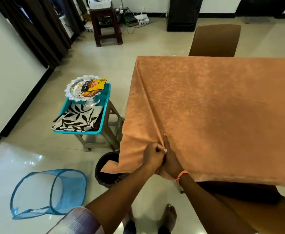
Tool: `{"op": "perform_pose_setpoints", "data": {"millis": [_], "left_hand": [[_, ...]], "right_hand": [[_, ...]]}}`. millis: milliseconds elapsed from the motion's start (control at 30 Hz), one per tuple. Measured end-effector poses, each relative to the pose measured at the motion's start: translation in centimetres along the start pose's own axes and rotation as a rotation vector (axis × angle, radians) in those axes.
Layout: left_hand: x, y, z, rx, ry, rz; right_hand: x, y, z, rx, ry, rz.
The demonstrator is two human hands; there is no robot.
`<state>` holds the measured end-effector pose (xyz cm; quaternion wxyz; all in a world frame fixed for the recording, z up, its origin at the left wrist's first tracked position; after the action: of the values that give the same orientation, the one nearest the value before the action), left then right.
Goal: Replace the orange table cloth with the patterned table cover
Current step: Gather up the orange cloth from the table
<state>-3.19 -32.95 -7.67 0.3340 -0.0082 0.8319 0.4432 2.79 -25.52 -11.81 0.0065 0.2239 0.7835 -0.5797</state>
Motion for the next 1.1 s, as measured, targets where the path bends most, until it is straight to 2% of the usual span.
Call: {"op": "perform_pose_setpoints", "data": {"millis": [33,133,167,200,233,300,333,400,433,500,567,633,667,700,767,800,900,933,1000,1100], "left_hand": [[0.2,0.9,1.1,-0.061,-0.056,-0.032],[0.0,2.7,2.3,-0.278,-0.283,-0.117],[-0.1,3.1,2.4,-0.340,-0.319,-0.107],[0.2,3.3,2.2,-0.309,-0.269,-0.067],[0.9,3.2,1.8,-0.172,-0.171,-0.025],[2.3,2.6,1.2,0.257,0.019,0.000],[2.5,2.3,0.8,0.358,0.020,-0.057],[3.0,1.4,0.7,0.383,-0.058,-0.183],[3.2,1.5,0.9,0.402,-0.103,-0.214],[4.4,2.3,1.7,0.406,-0.161,-0.218],[5.7,3.6,2.3,0.089,-0.180,-0.301],[7.2,5.0,2.9,-0.286,-0.293,-0.412],[8.2,5.4,2.8,-0.383,-0.361,-0.454],[9.2,5.7,2.5,-0.440,-0.412,-0.485],[10.8,5.6,1.5,-0.403,-0.422,-0.484],[11.6,5.4,0.8,-0.272,-0.376,-0.410],[14.5,4.7,-1.4,0.426,0.029,0.102],[15.1,5.1,-2.0,0.603,0.098,0.185],[17.1,5.7,-2.6,0.810,0.108,0.073],[20.2,5.9,-2.6,0.881,0.048,-0.060]], "right_hand": [[0.1,-0.1,-1.5,0.078,0.059,-0.028],[0.7,1.0,-5.8,-0.031,0.228,-0.169],[1.2,1.9,-7.0,-0.053,0.247,-0.155],[1.5,2.1,-8.2,-0.036,0.309,-0.110],[1.8,2.2,-9.4,0.012,0.406,-0.056],[2.5,2.4,-11.6,0.021,0.613,0.021],[2.8,2.0,-12.6,-0.024,0.673,0.041],[3.4,1.1,-13.3,-0.095,0.707,0.033],[3.8,0.6,-13.1,-0.148,0.654,0.007],[4.8,-0.2,-12.0,-0.368,0.490,-0.195],[5.7,-0.8,-9.7,-0.528,0.253,-0.361],[6.8,-0.2,-7.3,-0.625,0.032,-0.400],[7.6,0.4,-6.2,-0.710,-0.030,-0.392],[8.3,1.4,-5.4,-0.812,-0.071,-0.355],[9.4,2.0,-5.1,-0.972,-0.074,-0.257],[9.8,1.9,-5.2,-1.033,-0.074,-0.225],[11.2,0.4,-5.3,-1.160,-0.061,-0.226],[12.1,-0.5,-5.5,-1.156,-0.062,-0.209],[14.3,-2.5,-6.3,-1.062,-0.110,-0.112],[17.8,-5.4,-8.1,-0.904,-0.182,-0.030]]}}
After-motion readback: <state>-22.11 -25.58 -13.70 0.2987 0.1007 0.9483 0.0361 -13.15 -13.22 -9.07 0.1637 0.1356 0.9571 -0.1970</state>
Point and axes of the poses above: each hand's wrist, its own x-axis towards the middle knuckle, its own z-axis out of the palm, y = z × x, the point moved 2 cm from there along x, towards the middle knuckle, and after that the axes turned 11 degrees about -z, right-handed, at the moved point
